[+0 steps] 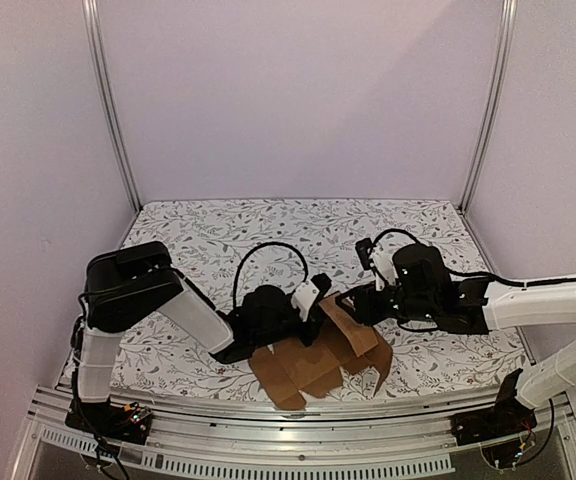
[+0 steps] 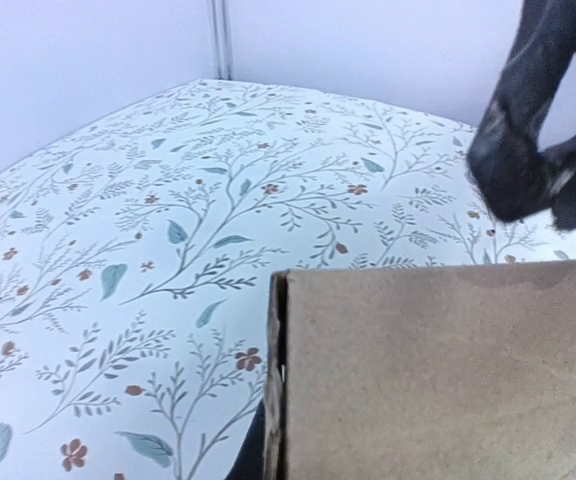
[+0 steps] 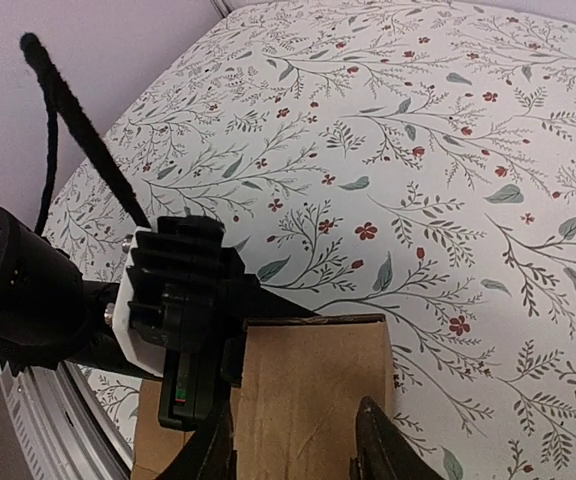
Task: Fold the paper box
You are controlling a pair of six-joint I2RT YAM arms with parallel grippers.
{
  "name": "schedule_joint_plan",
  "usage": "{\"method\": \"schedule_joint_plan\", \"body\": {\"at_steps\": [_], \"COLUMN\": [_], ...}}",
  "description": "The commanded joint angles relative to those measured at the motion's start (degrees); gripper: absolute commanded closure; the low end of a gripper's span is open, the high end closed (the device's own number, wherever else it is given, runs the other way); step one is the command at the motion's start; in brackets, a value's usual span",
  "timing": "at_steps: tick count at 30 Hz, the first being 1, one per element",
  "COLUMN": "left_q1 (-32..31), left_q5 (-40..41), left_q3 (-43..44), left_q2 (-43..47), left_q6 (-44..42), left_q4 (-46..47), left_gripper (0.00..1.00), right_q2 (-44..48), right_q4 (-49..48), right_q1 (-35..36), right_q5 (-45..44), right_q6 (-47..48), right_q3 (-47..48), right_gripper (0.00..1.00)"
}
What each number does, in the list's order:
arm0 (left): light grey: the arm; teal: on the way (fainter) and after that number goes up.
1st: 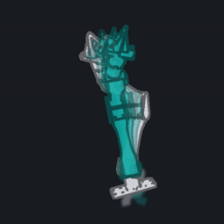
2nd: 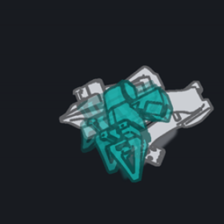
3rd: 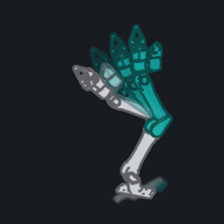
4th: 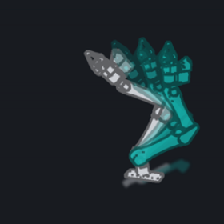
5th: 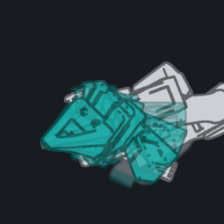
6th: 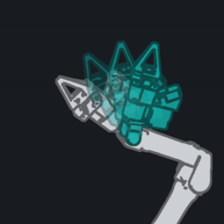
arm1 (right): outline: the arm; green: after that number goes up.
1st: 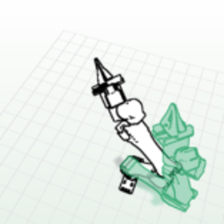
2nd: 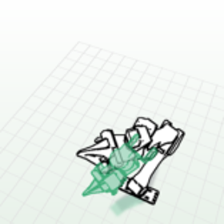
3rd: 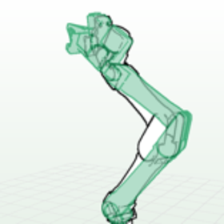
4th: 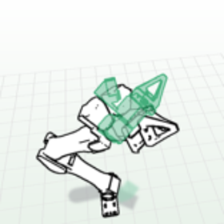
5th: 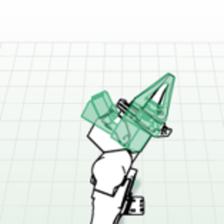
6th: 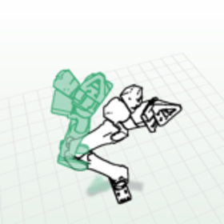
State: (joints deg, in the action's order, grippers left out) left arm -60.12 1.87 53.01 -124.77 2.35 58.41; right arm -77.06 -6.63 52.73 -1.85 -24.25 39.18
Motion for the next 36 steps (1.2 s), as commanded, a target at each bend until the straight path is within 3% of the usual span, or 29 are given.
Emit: {"method": "schedule_joint_plan", "body": {"at_steps": [1, 9, 18, 29, 36], "left_q1": [-0.44, -0.67, -4.2, -5.11, -5.1], "left_q5": [10.72, 21.62, 35.36, 30.25, 28.56], "left_q3": [-1.35, -2.29, -3.0, -2.91, -4.33], "left_q2": [3.53, 6.86, 6.88, 3.48, 3.62], "left_q6": [-0.42, 7.59, 13.94, 12.2, 11.92], "left_q4": [-3.24, -9.29, -10.89, -8.32, -6.88], "left_gripper": [1.0, 1.0, 1.0, 1.0, 0.86], "right_q2": [3.74, 5.48, 3.49, -0.65, -2.27], "right_q4": [6.45, 16.7, 18.97, 19.57, 18.5], "right_q1": [-0.11, -0.13, -0.18, -0.24, -0.17], "right_q5": [-1.55, -1.61, -2.99, -3.3, -2.29], "right_q6": [0.28, -3.18, -10.36, -8.98, -8.54], "right_q3": [3.69, 8.07, 9.84, 13.2, 13.2], "right_gripper": [0.57, 0.41, 0.37, 0.37, 0.38]}}
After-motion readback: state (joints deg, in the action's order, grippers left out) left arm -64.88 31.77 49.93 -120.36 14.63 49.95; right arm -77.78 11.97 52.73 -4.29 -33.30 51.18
